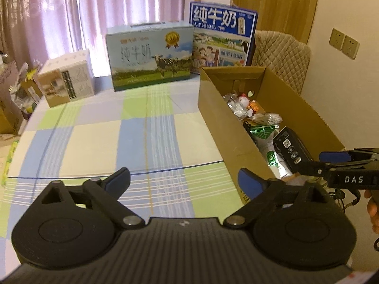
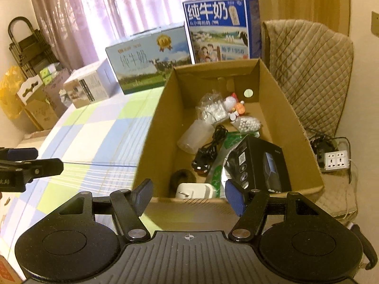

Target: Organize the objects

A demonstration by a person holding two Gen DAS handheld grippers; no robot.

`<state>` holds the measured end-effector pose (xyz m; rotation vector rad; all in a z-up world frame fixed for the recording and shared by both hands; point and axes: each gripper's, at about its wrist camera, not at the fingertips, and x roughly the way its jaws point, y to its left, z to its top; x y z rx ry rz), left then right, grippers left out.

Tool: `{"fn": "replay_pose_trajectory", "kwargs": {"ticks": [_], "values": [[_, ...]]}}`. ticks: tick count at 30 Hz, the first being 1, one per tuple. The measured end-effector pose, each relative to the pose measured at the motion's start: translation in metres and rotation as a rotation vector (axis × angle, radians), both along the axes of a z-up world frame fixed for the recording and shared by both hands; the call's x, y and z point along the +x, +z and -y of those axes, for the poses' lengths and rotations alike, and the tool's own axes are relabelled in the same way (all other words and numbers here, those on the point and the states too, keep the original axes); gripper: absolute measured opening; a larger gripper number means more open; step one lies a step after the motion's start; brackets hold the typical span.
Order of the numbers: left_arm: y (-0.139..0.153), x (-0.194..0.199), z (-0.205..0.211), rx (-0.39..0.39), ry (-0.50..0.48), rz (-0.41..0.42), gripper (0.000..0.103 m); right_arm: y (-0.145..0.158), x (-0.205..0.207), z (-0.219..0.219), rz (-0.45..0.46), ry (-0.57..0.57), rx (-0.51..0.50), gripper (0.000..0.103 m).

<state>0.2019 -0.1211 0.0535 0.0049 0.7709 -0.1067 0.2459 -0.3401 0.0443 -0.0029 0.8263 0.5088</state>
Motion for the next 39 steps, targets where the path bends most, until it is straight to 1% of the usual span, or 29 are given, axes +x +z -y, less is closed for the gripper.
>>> {"fn": "replay_pose_trajectory", "kwargs": {"ticks": [7,16,26,30,33,36,39], "values": [[0.006,-0.045,-0.036,-0.004,0.01,0.043,0.099,0.003,-0.043,-0.018,0.02,-0.03,0.006,0.065],[0.007,-0.102,-0.075,-0.006,0.015,0.056,0.102,0.004,-0.104,-0.044,0.039,-0.029,-0.014,0.065],[-0.002,-0.155,-0.097,0.008,0.029,0.03,0.102,-0.004,-0.165,-0.058,0.027,-0.048,-0.025,0.066],[-0.003,-0.177,-0.106,-0.026,0.027,0.032,0.102,-0.008,-0.185,-0.064,0.014,-0.035,-0.017,0.066],[-0.004,-0.19,-0.109,-0.019,0.035,0.023,0.102,-0.009,-0.197,-0.068,0.004,-0.022,-0.003,0.066],[-0.006,-0.2,-0.111,-0.017,0.053,-0.003,0.102,-0.011,-0.208,-0.072,-0.006,-0.009,0.006,0.066],[-0.012,-0.205,-0.111,0.0,0.068,-0.049,0.102,-0.012,-0.218,-0.076,-0.014,0.004,0.015,0.066]]}}
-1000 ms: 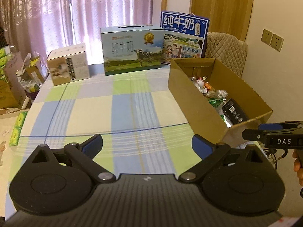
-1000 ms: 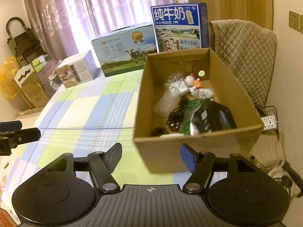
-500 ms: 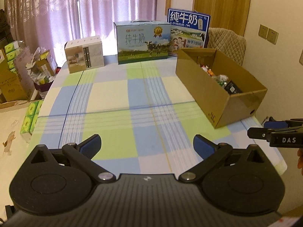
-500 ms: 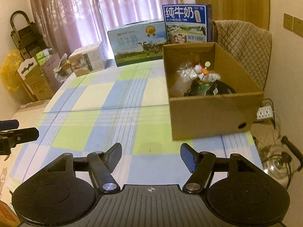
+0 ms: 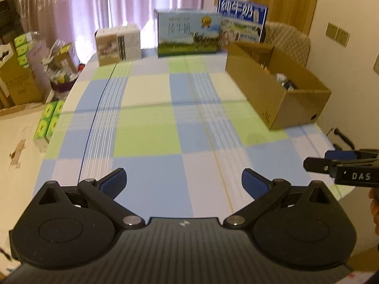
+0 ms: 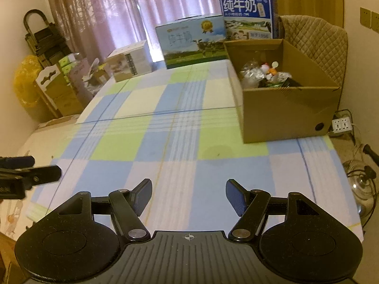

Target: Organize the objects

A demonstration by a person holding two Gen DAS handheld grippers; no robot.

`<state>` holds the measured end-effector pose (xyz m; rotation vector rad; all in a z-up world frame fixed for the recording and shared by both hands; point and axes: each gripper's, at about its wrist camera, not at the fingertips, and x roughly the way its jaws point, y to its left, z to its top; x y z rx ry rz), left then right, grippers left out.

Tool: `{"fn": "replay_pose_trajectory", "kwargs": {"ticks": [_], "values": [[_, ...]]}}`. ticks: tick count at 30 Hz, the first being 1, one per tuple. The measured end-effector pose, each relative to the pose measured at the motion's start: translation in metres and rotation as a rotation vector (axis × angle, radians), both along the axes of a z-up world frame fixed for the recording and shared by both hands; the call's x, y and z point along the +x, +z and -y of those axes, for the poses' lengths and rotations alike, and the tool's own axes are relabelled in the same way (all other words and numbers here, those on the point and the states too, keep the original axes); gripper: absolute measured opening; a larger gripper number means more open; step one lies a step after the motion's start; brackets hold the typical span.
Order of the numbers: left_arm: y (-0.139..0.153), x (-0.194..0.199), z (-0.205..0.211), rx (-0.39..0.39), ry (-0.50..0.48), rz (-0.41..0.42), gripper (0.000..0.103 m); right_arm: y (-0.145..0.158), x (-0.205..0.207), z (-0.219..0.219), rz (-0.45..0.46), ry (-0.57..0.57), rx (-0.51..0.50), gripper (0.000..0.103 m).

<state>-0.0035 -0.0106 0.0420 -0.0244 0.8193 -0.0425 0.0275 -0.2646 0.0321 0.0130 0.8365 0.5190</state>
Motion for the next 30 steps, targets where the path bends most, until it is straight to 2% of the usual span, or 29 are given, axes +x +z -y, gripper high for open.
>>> {"fn": "replay_pose_trajectory", "kwargs": {"ticks": [8,30], "values": [[-0.01,-0.012,0.003,0.012,0.022,-0.055,0.102,-0.004,-0.015,-0.006,-0.027,0.022,0.006,0.066],[-0.016,-0.022,-0.008,-0.012,0.074,-0.088,0.102,-0.011,-0.021,-0.029,-0.052,0.085,-0.023,0.067]]}}
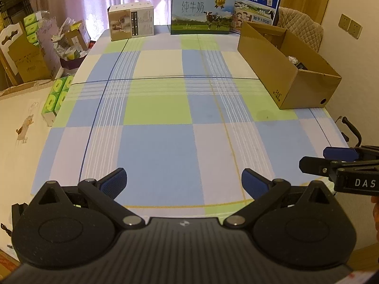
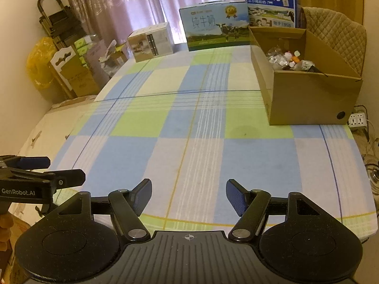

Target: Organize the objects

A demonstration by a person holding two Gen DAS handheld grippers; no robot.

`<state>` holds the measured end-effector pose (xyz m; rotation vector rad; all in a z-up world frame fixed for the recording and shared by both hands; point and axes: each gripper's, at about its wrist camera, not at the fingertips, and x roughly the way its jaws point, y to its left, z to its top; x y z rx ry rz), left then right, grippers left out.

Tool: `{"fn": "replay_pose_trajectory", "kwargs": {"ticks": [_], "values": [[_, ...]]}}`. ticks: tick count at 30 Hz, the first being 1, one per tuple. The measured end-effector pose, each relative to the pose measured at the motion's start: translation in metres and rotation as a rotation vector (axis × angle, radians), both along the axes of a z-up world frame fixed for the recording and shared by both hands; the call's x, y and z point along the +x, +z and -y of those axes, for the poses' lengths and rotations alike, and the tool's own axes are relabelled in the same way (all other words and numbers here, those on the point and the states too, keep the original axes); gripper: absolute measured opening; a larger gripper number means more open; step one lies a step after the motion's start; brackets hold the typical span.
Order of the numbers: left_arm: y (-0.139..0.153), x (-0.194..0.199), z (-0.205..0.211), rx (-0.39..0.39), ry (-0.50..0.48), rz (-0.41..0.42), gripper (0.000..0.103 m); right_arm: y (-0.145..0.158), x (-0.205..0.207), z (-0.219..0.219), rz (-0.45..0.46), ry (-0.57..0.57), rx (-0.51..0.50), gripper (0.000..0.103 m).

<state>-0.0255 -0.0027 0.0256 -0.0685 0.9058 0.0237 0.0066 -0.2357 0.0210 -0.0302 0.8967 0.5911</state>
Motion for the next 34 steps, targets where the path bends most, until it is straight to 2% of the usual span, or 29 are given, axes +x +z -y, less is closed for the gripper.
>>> {"fn": "replay_pose_trajectory", "kwargs": {"ticks": [34], "values": [[-0.006,0.015,0.004,-0.01,-0.006,-0.01,0.102,-0.002,0.01,-0.006,-0.016,0.007,-0.004,0.067]]}}
